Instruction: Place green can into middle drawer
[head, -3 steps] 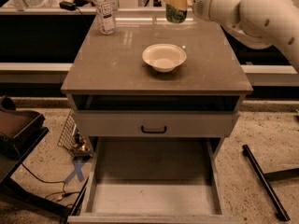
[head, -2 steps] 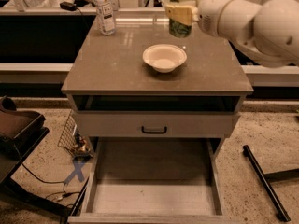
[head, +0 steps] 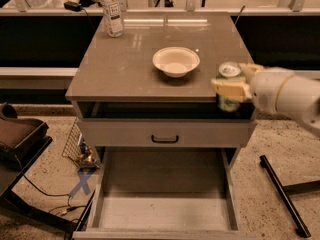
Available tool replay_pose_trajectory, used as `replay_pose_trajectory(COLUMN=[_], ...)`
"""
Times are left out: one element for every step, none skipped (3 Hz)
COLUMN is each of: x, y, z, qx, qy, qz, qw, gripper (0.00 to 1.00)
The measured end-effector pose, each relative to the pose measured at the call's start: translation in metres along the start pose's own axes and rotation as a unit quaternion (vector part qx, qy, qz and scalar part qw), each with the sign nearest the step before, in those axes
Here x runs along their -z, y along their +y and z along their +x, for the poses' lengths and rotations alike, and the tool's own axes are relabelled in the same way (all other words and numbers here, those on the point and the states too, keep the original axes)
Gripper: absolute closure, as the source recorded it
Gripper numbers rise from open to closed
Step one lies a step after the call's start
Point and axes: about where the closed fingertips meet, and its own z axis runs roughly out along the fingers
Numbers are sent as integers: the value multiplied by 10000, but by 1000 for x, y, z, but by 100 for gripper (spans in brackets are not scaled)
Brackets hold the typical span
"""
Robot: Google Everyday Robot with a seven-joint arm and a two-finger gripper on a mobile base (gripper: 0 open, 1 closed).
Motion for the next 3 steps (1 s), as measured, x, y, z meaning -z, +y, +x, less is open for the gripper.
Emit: replay_pose_trajectory(x=[48, 48, 29], y=[7, 7, 38], z=[109, 109, 150], qx=[-307, -307, -312], qy=[-77, -77, -51], qz=[-348, -348, -868], qw=[9989, 9989, 9957], gripper=[100, 100, 100])
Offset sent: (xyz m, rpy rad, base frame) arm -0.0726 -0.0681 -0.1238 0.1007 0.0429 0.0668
